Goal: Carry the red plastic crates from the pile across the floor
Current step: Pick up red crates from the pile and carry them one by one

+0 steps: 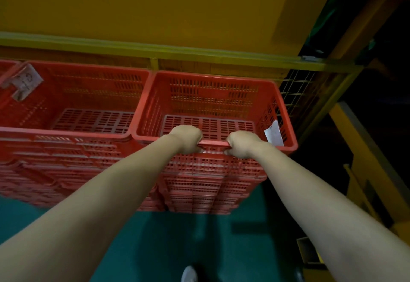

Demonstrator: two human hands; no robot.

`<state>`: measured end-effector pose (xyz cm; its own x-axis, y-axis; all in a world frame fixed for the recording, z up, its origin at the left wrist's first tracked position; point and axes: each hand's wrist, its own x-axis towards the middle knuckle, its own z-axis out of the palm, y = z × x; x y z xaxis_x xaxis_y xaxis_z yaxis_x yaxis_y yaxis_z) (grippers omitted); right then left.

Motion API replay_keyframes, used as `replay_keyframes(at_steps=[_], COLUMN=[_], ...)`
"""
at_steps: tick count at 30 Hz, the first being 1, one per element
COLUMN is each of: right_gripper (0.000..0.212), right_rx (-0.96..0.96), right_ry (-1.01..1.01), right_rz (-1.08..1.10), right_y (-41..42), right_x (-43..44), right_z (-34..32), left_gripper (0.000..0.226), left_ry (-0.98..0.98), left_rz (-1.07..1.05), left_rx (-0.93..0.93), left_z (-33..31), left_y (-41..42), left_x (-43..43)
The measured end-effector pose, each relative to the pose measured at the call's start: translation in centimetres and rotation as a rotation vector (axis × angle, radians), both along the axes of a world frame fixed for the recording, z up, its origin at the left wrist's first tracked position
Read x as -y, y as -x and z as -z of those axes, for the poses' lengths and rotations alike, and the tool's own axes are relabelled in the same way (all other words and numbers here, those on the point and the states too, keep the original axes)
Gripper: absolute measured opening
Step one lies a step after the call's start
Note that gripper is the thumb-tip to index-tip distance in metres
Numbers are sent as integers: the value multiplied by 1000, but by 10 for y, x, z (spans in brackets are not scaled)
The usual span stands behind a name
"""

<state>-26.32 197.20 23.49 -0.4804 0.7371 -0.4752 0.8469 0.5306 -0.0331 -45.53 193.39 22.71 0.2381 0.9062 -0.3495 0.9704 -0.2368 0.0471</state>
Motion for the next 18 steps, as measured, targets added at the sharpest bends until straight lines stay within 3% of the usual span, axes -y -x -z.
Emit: replay_keyframes(at_steps=[7, 10, 13, 16, 18], right_gripper=[23, 27, 38, 58, 54], right_rx=[-76, -122, -228, -433, -583], right_ry=[-202, -293, -224, -100, -85], right_rz=[13, 63, 148, 227, 253], right_y=[-8, -14, -15, -11, -5], right_x=[16, 25, 29, 33, 35], right_z=[8, 10, 6, -11, -26], left_gripper=[25, 36, 51, 53, 55], left_ry=[-130, -145, -114, -159, -222], left_rz=[5, -27, -118, -227, -316], left_rx=[31, -6, 16, 159, 259], left_z=[6, 4, -3, -14, -26], left_y=[2, 0, 0, 4, 8], left_x=[12, 15, 23, 37, 47])
